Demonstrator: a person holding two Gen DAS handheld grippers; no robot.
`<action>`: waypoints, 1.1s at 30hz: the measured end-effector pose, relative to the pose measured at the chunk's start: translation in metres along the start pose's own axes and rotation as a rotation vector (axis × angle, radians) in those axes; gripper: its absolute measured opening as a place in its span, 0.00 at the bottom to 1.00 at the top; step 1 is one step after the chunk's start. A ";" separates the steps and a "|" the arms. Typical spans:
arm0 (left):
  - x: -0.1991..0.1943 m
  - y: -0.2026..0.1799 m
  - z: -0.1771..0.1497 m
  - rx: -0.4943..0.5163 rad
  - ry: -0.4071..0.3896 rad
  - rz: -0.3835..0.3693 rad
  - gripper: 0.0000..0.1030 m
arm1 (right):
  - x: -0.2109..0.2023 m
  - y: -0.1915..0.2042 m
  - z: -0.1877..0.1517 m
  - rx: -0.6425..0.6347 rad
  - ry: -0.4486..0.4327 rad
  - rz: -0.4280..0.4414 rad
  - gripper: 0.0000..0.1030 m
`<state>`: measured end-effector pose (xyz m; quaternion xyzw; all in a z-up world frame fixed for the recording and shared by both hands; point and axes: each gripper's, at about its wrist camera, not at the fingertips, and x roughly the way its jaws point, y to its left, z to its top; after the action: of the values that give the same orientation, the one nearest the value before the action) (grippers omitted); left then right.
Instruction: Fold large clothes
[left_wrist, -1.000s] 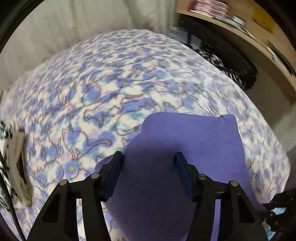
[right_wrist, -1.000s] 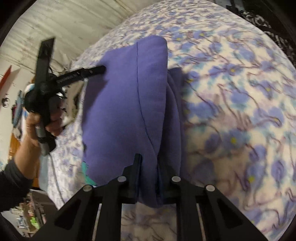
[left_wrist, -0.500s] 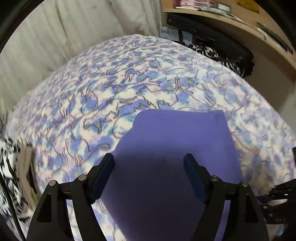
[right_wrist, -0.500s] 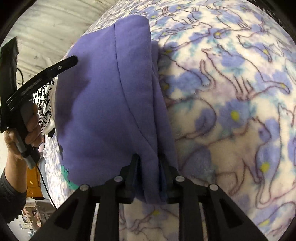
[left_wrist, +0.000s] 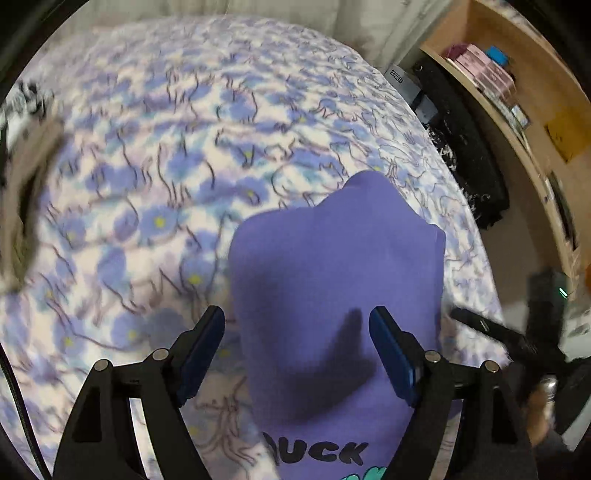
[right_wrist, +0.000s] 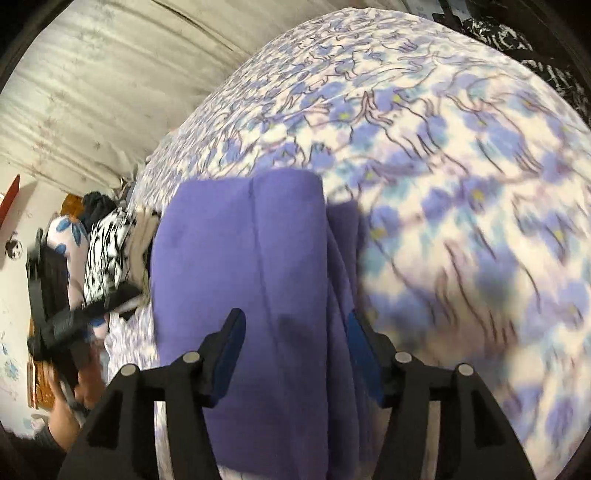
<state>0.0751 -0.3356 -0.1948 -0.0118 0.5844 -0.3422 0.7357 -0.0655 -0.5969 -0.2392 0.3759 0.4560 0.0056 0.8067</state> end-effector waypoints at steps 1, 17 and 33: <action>0.005 0.001 -0.002 -0.001 0.015 -0.014 0.77 | 0.006 -0.003 0.004 0.014 -0.002 0.009 0.56; 0.058 -0.037 -0.006 0.132 0.085 0.089 0.82 | 0.041 -0.020 0.021 -0.040 -0.013 -0.105 0.09; 0.009 -0.033 -0.031 0.087 0.044 0.171 0.79 | -0.023 0.032 -0.022 -0.162 -0.085 -0.206 0.41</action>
<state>0.0327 -0.3532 -0.1983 0.0776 0.5840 -0.3035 0.7489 -0.0848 -0.5688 -0.2092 0.2607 0.4555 -0.0562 0.8494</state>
